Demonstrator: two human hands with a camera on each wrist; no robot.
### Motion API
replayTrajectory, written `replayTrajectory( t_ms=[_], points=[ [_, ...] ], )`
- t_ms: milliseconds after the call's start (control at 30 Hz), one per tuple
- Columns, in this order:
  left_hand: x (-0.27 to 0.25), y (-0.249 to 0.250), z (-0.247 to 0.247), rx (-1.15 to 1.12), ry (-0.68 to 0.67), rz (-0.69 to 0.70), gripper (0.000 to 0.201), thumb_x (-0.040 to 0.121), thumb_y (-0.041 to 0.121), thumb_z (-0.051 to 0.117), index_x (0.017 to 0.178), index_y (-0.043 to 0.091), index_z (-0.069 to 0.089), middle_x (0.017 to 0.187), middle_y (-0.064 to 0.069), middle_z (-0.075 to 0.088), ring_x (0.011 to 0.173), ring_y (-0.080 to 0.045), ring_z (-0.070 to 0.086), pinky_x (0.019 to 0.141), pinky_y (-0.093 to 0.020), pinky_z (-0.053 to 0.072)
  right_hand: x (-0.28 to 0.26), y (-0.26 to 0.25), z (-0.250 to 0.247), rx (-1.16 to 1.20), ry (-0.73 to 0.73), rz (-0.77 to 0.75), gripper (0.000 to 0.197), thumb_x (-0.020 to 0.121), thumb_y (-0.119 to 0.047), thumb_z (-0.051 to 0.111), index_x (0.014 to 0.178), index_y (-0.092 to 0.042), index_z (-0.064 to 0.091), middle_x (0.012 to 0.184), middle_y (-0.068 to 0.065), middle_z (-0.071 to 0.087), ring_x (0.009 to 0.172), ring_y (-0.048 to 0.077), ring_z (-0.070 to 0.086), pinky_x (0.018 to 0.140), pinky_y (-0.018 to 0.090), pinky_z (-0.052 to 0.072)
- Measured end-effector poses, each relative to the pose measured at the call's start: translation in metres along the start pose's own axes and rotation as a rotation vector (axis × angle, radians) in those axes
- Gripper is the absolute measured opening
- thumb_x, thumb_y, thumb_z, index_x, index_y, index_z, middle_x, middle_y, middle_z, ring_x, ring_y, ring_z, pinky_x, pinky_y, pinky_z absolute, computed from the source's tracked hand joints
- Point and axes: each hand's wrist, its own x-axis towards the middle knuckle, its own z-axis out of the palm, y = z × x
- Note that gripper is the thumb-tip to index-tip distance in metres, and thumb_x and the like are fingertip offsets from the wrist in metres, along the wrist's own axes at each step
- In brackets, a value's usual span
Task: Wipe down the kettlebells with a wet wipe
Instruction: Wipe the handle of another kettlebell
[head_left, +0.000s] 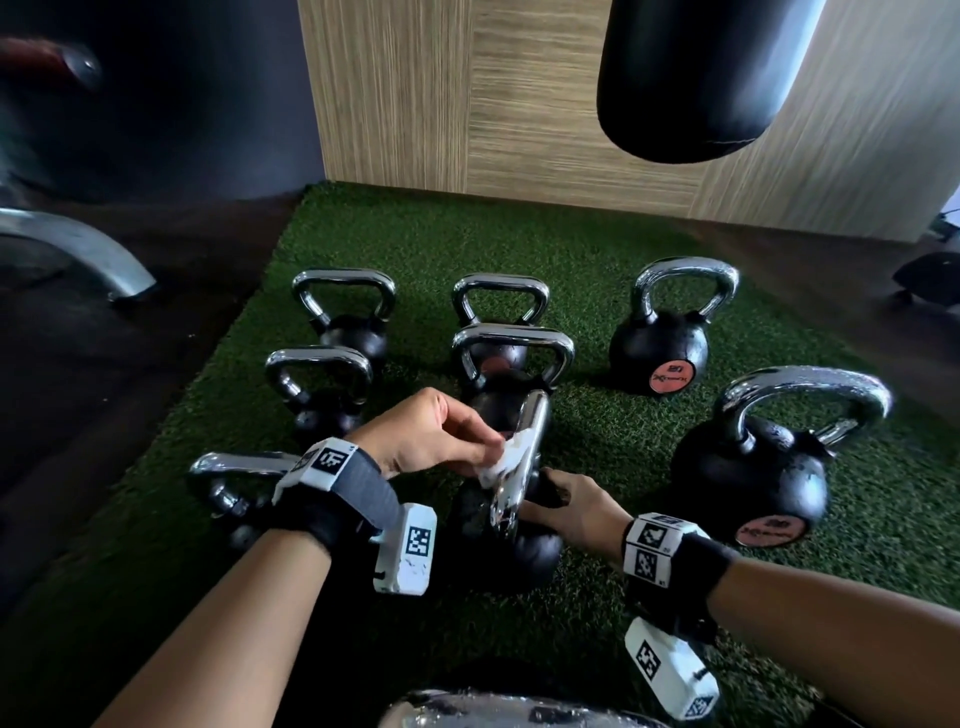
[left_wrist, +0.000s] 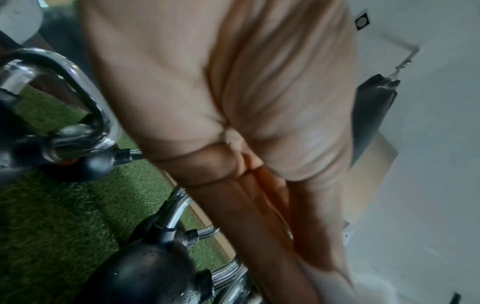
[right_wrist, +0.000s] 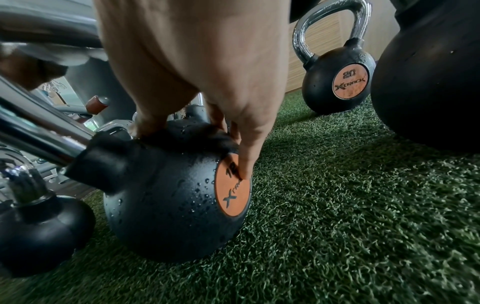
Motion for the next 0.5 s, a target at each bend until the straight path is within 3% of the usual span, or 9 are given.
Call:
replayTrajectory(
  t_ms=[100, 200, 333, 500],
  points=[
    [-0.015, -0.004, -0.001, -0.036, -0.100, -0.015, 0.009, 0.067, 0.014, 0.085, 0.073, 0.020, 0.081, 0.077, -0.002, 0.077, 0.067, -0.008, 0.069, 0.062, -0.018, 0.058, -0.002, -0.003, 0.001, -0.049, 0.009, 0.007, 0.089, 0.045, -0.085, 0.075, 0.119, -0.035, 0.068, 0.105, -0.013, 0.076, 0.103, 0.008, 0.070, 0.098, 0.038, 0.055],
    [-0.027, -0.010, 0.002, -0.059, -0.060, 0.028, 0.013, 0.063, 0.017, 0.087, 0.074, 0.021, 0.082, 0.080, -0.004, 0.079, 0.072, -0.008, 0.071, 0.066, -0.019, 0.058, 0.000, -0.005, 0.000, -0.084, 0.013, 0.016, 0.082, 0.049, -0.079, 0.074, 0.117, -0.033, 0.069, 0.102, -0.010, 0.076, 0.100, 0.010, 0.070, 0.095, 0.039, 0.056],
    [-0.041, -0.022, 0.008, 0.009, -0.103, 0.030, 0.020, 0.072, 0.000, 0.087, 0.078, 0.018, 0.081, 0.077, -0.001, 0.078, 0.072, -0.007, 0.070, 0.071, -0.020, 0.057, -0.001, -0.005, -0.001, -0.083, 0.014, 0.022, 0.082, 0.049, -0.078, 0.073, 0.116, -0.031, 0.070, 0.102, -0.009, 0.076, 0.099, 0.011, 0.071, 0.095, 0.039, 0.057],
    [-0.047, -0.041, 0.015, 0.088, -0.010, 0.005, 0.023, 0.071, 0.006, 0.091, 0.071, 0.026, 0.081, 0.076, 0.004, 0.079, 0.072, -0.001, 0.070, 0.071, -0.015, 0.052, -0.001, -0.005, -0.001, -0.097, 0.003, 0.039, 0.082, 0.053, -0.076, 0.074, 0.121, -0.030, 0.067, 0.110, -0.010, 0.073, 0.105, 0.012, 0.068, 0.099, 0.038, 0.054]
  ],
)
